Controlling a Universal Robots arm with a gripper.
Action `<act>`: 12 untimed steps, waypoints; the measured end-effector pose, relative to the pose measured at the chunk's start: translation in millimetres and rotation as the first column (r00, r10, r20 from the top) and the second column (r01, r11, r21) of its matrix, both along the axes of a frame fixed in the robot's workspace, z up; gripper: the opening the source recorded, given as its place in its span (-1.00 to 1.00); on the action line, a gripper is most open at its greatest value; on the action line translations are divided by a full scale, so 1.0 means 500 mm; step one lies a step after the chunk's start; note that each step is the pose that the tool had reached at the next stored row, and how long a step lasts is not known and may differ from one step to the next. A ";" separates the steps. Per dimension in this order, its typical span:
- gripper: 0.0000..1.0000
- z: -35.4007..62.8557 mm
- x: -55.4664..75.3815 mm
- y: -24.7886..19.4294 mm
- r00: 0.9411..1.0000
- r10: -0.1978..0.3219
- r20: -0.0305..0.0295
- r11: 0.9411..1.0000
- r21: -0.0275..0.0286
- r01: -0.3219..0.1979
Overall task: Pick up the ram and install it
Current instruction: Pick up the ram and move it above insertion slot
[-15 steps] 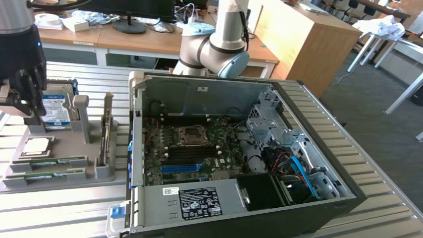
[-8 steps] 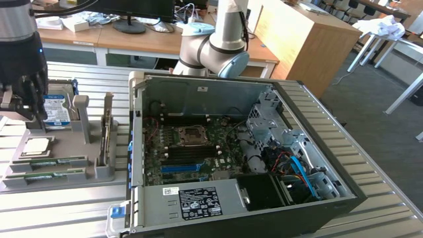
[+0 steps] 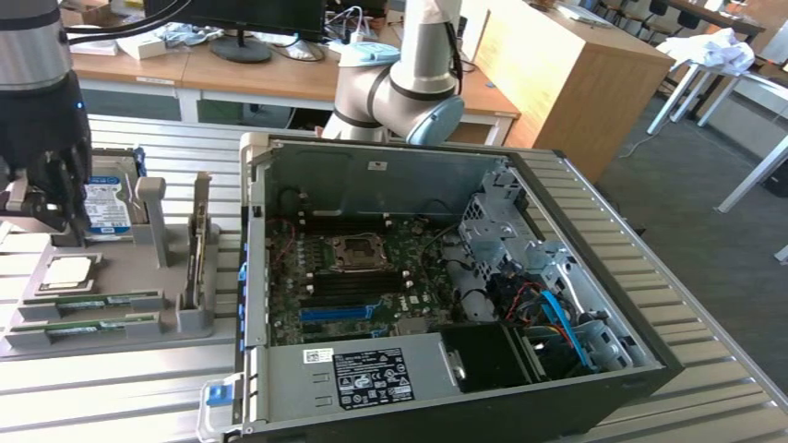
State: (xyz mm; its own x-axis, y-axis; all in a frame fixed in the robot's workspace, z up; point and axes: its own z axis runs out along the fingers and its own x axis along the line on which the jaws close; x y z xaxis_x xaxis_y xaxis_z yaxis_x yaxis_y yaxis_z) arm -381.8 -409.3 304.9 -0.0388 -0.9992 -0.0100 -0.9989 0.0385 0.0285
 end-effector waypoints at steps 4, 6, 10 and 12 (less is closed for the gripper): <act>-0.38 -0.006 0.000 0.0000 1.000 0.000 0.000 1.000 0.000 0.000; -0.38 -0.009 0.000 0.0000 1.000 0.000 0.000 1.000 0.000 0.000; -0.38 -0.012 0.000 0.0000 1.000 0.000 0.000 1.000 0.000 0.000; -0.38 -0.013 0.000 -0.0016 1.000 0.000 0.000 1.000 0.000 0.000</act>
State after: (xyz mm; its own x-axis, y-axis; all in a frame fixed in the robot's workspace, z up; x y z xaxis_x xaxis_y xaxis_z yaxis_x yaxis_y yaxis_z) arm -381.9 -410.1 298.7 -0.0389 -0.9992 -0.0102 -0.9989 0.0386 0.0282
